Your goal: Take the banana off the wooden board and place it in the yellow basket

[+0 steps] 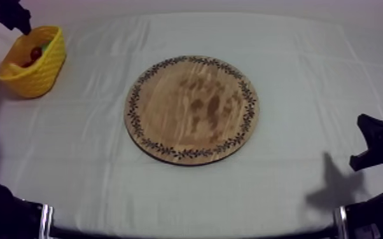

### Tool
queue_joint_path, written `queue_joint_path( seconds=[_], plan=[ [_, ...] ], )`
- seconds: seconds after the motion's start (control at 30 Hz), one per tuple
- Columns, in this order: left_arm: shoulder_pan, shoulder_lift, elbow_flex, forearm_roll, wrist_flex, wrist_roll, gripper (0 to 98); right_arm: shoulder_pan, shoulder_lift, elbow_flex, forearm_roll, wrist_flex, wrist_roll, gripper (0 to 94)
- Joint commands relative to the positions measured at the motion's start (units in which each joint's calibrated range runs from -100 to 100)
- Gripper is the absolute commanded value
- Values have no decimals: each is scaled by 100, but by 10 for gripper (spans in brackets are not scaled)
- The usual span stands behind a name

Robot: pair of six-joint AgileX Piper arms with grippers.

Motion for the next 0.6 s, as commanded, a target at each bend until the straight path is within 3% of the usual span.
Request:
queue_joint_path(
  seconds=[0.0,0.23,0.57],
  plan=[
    [9,-113,87,22,9,23,750,-1,3,-3,0,0,-2,2],
    [123,-1210,454,230,-21,317,724,-1,3,-3,0,0,-2,2],
    [201,-3987,2220,682,-870,922,527,-1,3,-3,0,0,-2,2]
  ],
)
